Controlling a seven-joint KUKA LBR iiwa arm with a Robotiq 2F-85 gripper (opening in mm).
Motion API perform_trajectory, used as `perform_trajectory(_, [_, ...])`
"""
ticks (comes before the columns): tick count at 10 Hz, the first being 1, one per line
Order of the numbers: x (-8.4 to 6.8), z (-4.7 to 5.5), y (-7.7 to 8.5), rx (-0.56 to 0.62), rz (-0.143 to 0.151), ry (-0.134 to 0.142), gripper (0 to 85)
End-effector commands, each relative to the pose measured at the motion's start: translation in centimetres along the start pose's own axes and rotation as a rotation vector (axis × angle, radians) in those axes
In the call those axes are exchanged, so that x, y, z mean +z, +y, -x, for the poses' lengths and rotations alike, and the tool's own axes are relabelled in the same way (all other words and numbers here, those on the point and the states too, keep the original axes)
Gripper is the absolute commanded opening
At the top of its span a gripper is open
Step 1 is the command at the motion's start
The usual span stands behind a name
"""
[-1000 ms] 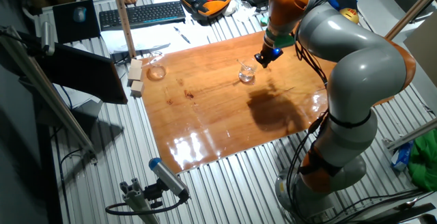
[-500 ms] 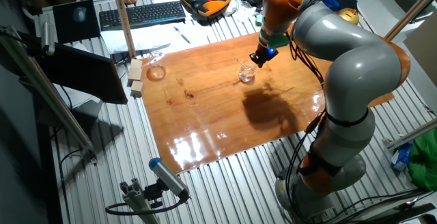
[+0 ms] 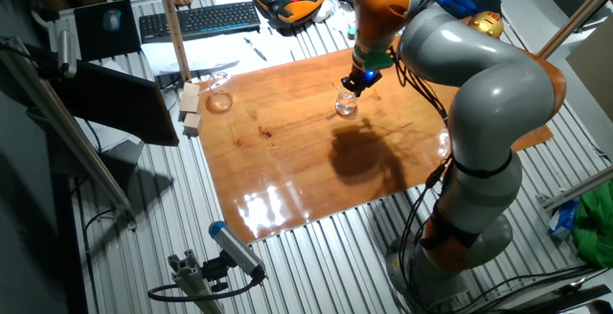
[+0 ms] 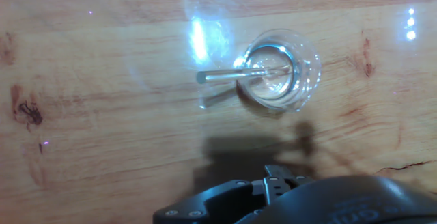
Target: Stir the beaker with a glass rod
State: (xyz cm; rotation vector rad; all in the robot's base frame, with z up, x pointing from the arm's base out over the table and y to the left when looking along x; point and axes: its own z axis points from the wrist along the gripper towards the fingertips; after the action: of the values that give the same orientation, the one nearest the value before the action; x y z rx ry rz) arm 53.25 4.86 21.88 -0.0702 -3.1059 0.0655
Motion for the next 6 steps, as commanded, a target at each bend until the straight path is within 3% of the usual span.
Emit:
perform_trajectory(1, [0.1,0.2,0.3,0.004,0.000,0.000,0.0])
perform_trajectory(4, [0.5,0.6,1.4,0.018,-0.004,-0.004,0.0])
perform_trajectory(6, [0.1,0.8,2.0,0.021,-0.038,-0.003,0.0])
